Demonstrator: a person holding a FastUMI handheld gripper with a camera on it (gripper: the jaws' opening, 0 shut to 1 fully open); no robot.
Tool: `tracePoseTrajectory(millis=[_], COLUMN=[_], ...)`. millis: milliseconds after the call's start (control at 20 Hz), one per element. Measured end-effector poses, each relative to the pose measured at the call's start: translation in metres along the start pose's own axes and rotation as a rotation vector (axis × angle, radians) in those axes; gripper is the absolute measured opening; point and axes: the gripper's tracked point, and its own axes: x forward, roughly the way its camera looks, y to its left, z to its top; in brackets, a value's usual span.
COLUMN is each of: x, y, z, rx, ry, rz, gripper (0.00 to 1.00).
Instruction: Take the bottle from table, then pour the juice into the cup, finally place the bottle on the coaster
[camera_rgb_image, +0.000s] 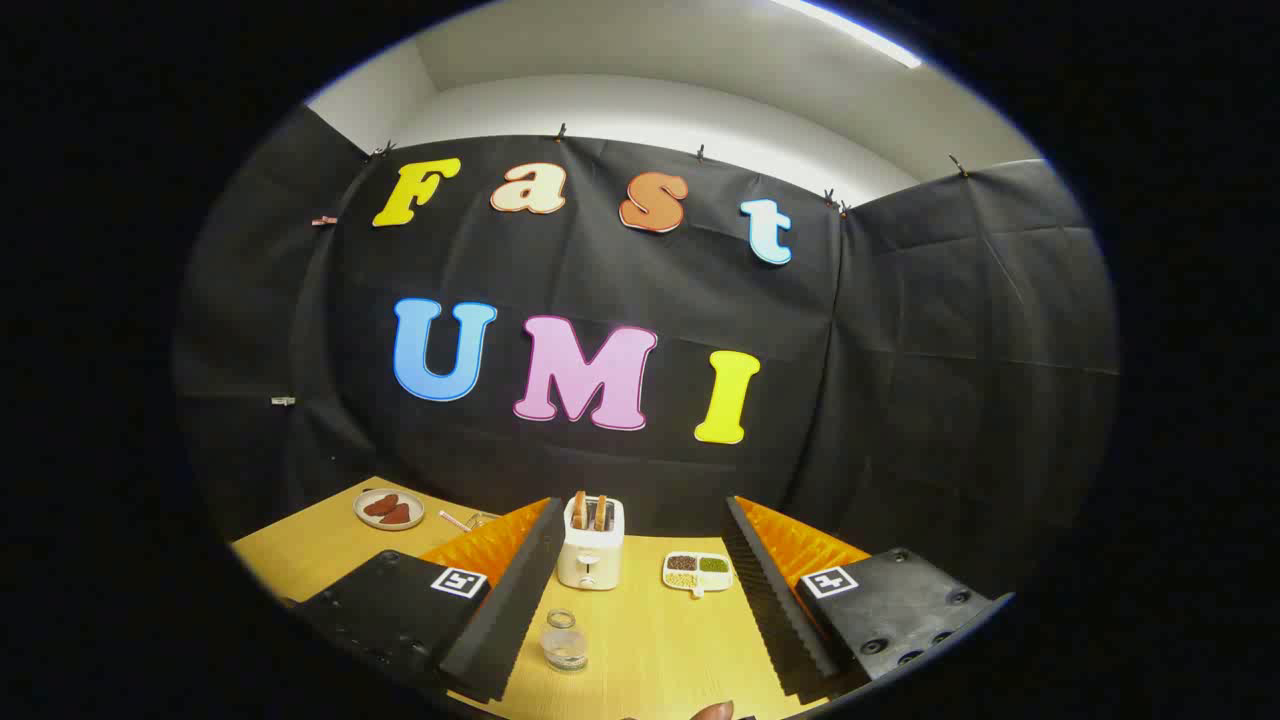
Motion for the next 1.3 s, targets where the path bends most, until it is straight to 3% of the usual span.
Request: tracePoseTrajectory(millis=[850,1300], x=[0.007,0.005], y=[0.013,0.05], z=[-0.017,-0.079], rx=[-0.002,-0.001], ry=[0.021,0.057], rz=[0.031,0.146], gripper=[0.98,0.98])
